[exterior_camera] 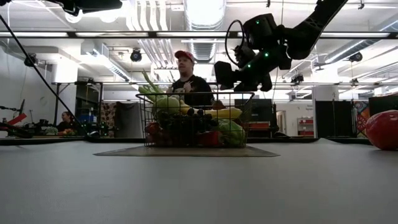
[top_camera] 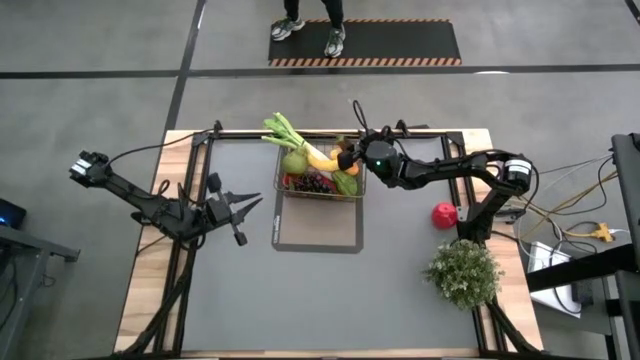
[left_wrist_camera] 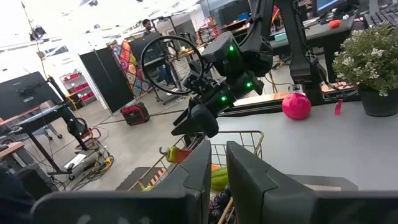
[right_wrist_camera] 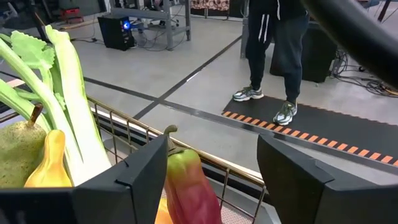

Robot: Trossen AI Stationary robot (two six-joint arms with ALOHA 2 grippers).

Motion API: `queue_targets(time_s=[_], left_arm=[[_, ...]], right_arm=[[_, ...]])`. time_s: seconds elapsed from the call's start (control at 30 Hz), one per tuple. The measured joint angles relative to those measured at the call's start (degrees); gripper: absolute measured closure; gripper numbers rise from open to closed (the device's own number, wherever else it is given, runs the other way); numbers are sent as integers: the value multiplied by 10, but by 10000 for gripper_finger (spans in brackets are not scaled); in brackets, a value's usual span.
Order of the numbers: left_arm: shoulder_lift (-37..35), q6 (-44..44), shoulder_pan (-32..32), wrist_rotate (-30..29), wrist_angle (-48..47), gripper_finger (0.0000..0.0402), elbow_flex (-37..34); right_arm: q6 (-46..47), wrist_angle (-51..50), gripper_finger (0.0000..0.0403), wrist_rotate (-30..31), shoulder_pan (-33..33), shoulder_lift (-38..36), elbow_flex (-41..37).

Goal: Build produce basket
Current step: Put the apple into the wire basket

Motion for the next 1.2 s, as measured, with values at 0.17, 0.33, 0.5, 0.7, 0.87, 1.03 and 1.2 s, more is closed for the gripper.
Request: queue_targets(time_s=[0.17,0.33,0.5,0.7,0.87,1.03,1.2], left_arm=[[0,0,0,0,0,371,0],[1,9,0,0,0,371,0],[3,12,0,0,0,371,0],[3,12,0,0,0,371,0],[3,13,0,0,0,371,0],[3,13,0,0,0,371,0],[4,14,0,0,0,371,0]], right_arm=[[0,0,162,0,2,-5,0],[-1,-5,158,-1,14,-27,0],[-1,-43,162,-2,34,-70,0],[-1,-127,161,-2,63,-145,0],[5,-198,163,-2,88,-204,0],[69,-287,158,-32,115,-249,0],[163,-385,144,-101,122,-278,0]])
